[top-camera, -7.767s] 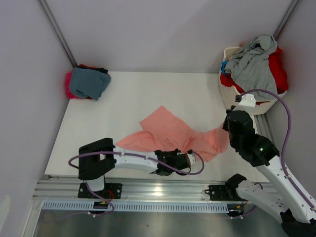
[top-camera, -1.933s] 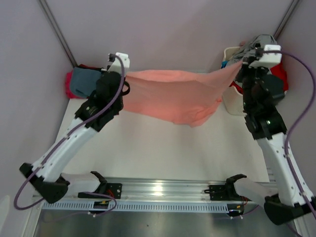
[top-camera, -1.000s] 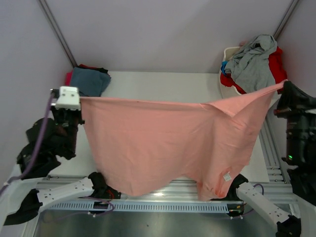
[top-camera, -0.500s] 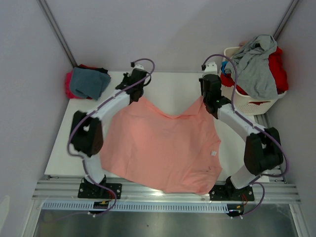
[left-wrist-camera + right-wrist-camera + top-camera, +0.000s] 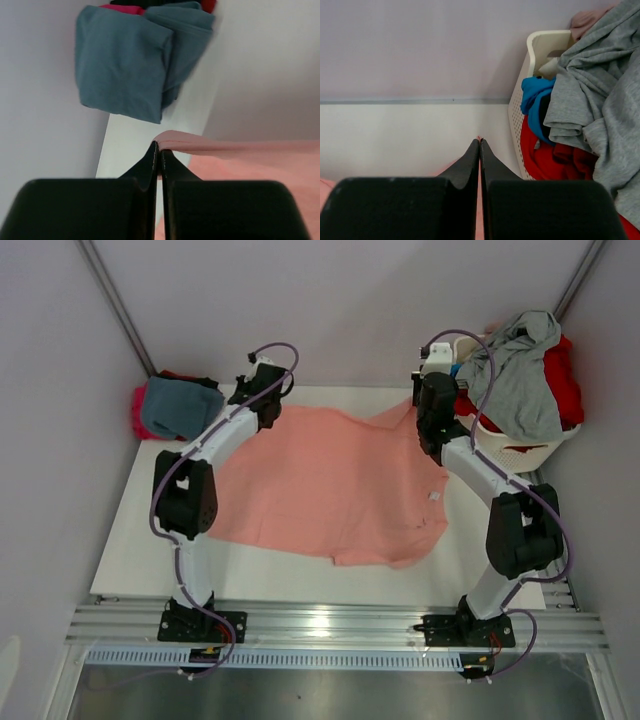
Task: Fold and stack the t-shirts
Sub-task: Grap the side of the flattened tshirt furthest away from the robot with both arms, then fold the flattened tshirt in 1/3 of the way
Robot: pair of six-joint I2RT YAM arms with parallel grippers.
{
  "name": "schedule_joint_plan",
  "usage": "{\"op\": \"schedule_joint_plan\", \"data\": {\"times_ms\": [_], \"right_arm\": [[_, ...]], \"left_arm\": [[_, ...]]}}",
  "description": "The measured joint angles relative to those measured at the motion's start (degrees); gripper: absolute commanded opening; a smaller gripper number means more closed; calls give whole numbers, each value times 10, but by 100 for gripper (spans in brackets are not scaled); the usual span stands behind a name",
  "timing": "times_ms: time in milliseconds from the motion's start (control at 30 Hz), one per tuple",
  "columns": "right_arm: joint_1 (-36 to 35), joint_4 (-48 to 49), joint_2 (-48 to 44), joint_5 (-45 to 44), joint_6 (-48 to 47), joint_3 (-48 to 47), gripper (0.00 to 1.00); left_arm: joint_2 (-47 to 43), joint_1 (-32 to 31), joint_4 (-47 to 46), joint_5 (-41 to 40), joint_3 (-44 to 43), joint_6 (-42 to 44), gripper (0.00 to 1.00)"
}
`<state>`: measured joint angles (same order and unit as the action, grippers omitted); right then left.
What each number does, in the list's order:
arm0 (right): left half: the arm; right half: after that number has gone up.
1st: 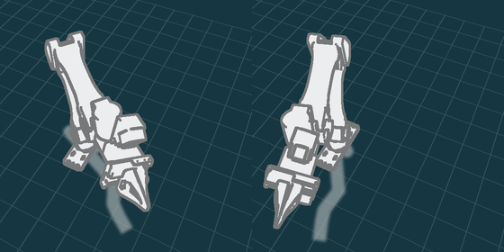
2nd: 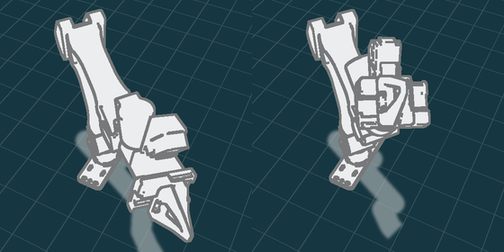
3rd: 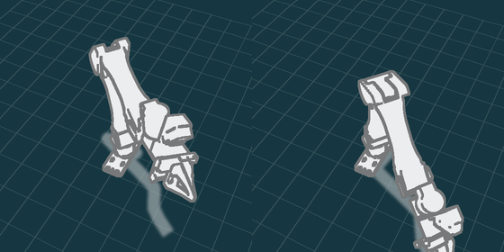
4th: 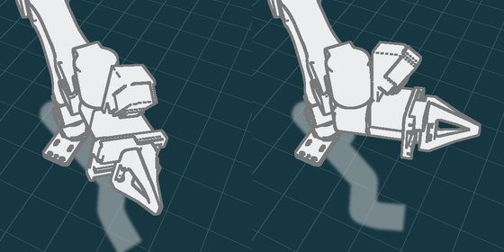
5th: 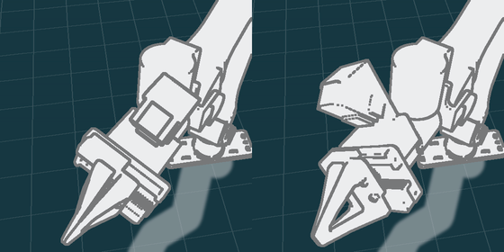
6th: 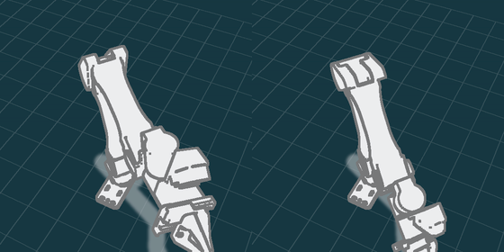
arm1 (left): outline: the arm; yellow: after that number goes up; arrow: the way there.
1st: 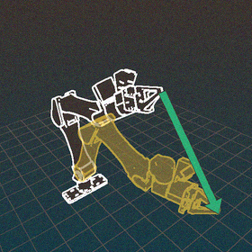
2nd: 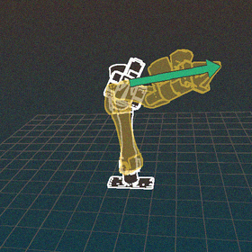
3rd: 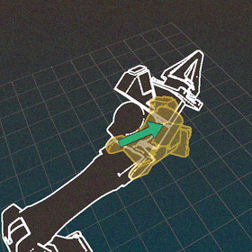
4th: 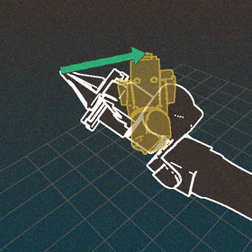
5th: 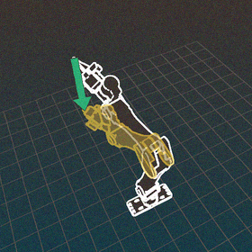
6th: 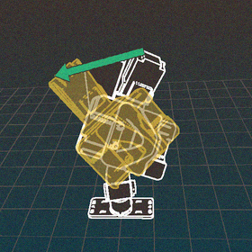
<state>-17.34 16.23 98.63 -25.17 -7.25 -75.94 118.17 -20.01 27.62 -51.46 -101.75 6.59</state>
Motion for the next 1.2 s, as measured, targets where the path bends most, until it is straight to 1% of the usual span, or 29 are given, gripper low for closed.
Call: {"op": "schedule_joint_plan", "data": {"times_ms": [167, 367, 700, 967, 1200], "right_arm": [[-2, 13, -28, 1, 6, 30, 0], [-17, -2, -48, -3, 20, 97, 0], [-50, -40, -61, -3, 47, 119, 0], [-65, -68, -106, -14, 67, 152, 0], [-71, -101, -159, -35, 82, 162, 0]], "left_arm": [[-58, 14, -32, -15, 52, 5, 0], [-61, 16, -31, -23, 92, -1, 1], [-63, 14, -33, -37, 108, -1, 1], [-70, 14, -35, -54, 141, -5, 1], [-98, 14, -42, -57, 182, -12, 1]]}}
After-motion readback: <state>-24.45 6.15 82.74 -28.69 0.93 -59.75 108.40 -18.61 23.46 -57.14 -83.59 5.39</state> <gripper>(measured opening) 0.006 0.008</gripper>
